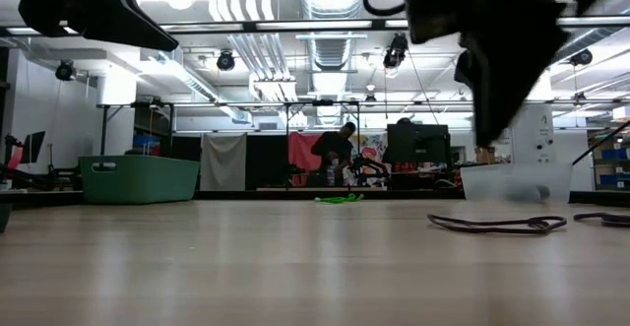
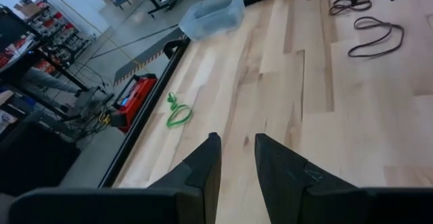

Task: Sort rubber bands into baskets
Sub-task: Put the violet rubber band into the blue bin

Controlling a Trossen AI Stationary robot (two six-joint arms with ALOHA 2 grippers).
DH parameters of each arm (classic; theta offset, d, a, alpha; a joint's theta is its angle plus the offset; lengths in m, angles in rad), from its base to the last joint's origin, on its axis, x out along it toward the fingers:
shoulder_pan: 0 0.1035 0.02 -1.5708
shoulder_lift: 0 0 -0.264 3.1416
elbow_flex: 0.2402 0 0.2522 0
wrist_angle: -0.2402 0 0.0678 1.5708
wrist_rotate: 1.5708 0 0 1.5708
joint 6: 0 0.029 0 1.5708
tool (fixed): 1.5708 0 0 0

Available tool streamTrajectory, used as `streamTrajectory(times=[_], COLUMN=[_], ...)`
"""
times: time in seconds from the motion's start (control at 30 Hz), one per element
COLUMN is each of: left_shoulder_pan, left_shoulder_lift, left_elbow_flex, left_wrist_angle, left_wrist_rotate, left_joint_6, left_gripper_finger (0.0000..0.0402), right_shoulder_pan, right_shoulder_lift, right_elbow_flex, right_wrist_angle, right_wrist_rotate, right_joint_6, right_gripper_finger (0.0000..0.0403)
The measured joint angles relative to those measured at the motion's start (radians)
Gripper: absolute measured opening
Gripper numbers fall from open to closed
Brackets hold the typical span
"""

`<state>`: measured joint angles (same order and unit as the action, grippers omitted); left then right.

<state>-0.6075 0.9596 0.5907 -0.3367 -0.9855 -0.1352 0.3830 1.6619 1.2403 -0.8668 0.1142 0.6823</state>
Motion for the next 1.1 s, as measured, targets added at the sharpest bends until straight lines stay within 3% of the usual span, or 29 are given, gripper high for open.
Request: streamTrajectory(times=[0.2, 0.5, 0.83, 0.97, 1.1], left_shoulder_pan=[0.000, 0.000, 0.001, 0.001, 0.001], left_shoulder_lift=[0.002, 0.002, 0.002, 0.002, 0.002], left_elbow_flex=[0.002, 0.002, 0.002, 0.002, 0.002], left_wrist_angle=[0.000, 0.000, 0.002, 0.003, 0.005], left_wrist_rotate=[0.000, 0.000, 0.000, 0.000, 0.000], left_joint_6=[-0.001, -0.007, -0.030, -0.039, -0.043], left_gripper_finger=[0.0076, 0.0076, 0.0076, 0.0076, 0.0076], right_shoulder_pan=[0.049, 0.053, 0.053, 0.053, 0.053], right_shoulder_lift=[0.114, 0.156, 0.150, 0.149, 0.151], right_elbow_flex=[0.038, 0.009, -0.121, -0.165, -0.194], right_wrist_angle=[-0.084, 0.018, 0.210, 0.256, 0.279], right_wrist_rotate=[0.017, 0.019, -0.006, -0.010, -0.013], right_joint_6=[-0.054, -0.093, -0.090, -0.091, -0.115], right_gripper_finger=[0.0201, 0.0201, 0.0196, 0.0166, 0.0103])
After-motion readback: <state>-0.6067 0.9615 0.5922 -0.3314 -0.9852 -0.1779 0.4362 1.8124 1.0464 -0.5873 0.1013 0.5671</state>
